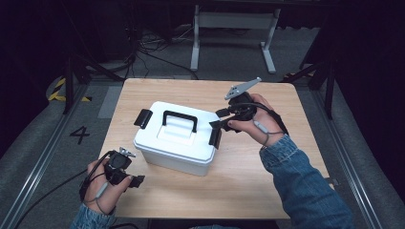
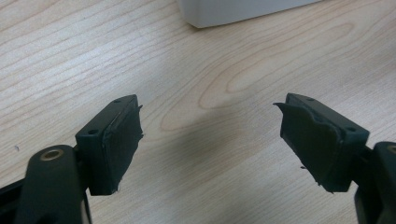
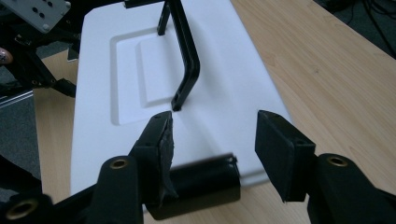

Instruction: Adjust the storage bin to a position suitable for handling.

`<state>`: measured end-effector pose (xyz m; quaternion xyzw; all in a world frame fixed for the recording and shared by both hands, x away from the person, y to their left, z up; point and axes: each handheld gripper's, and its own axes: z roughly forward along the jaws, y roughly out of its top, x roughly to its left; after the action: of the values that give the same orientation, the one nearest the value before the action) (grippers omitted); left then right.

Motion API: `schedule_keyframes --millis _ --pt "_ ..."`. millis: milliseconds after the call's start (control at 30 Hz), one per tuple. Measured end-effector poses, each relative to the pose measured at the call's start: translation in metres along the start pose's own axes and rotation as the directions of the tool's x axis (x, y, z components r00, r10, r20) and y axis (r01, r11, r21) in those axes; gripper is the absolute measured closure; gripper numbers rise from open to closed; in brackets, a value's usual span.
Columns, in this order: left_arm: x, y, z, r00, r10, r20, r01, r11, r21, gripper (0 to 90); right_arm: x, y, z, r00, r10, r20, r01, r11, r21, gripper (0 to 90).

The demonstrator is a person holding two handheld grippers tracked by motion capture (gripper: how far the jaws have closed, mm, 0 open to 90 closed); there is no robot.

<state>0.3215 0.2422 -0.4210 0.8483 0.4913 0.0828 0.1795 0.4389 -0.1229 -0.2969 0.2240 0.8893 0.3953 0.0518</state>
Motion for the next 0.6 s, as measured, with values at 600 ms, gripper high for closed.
schedule_keyframes --millis 600 --pt "-0.003 0.002 0.001 0.9998 0.016 0.007 -0.016 0.9999 0.004 21.3 0.005 0.029 0.059 0.999 -0.012 -0.043 0.015 0.997 0.07 52.3"
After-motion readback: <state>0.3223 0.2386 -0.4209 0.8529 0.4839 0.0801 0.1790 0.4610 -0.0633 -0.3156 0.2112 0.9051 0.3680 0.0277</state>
